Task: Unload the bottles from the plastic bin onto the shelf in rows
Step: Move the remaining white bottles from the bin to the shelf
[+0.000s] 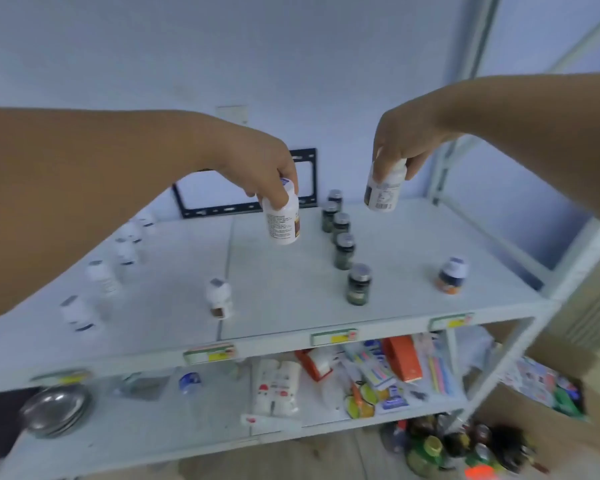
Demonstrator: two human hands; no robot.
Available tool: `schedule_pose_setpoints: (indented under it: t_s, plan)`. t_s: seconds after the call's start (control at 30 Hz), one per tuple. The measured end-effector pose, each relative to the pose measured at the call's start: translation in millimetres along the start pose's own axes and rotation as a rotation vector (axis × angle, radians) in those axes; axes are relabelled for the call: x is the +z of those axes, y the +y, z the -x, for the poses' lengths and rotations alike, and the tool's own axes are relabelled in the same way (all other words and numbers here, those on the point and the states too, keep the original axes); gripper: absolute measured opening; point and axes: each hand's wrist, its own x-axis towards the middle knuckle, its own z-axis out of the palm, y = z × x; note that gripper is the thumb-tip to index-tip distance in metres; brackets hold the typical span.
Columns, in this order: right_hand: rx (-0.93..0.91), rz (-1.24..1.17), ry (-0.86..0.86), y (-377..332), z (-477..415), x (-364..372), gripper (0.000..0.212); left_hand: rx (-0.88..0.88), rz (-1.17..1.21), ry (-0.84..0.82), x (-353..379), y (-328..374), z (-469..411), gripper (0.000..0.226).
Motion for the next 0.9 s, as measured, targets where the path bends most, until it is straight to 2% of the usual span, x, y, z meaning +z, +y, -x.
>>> schedule_pose_setpoints:
  t_s: [0.2, 0.37, 0.63, 0.9]
  plan:
    - [-0.157, -0.010, -0.053, -125.8, -70.2, 23.2, 0.020, -0.097, 0.055, -0.011, 19.6, -104.7, 43.5, 0.030]
    - [-0.209, 0.028, -0.099, -181.1, -111.8, 55.2, 0.020, -0.095, 0.079, -0.023, 42.9, -162.7, 38.9, 0.035]
    - [-0.200, 0.162, -0.187, -201.7, -193.8, 113.5, 0.028, -0.085, 0.035, -0.087, 106.5, -197.2, -30.5, 0.048]
    - [-0.229, 0.146, -0.287, -187.1, -290.0, 195.3, 0.024, -0.099, 0.107, -0.197, 168.9, -211.8, -102.4, 0.041]
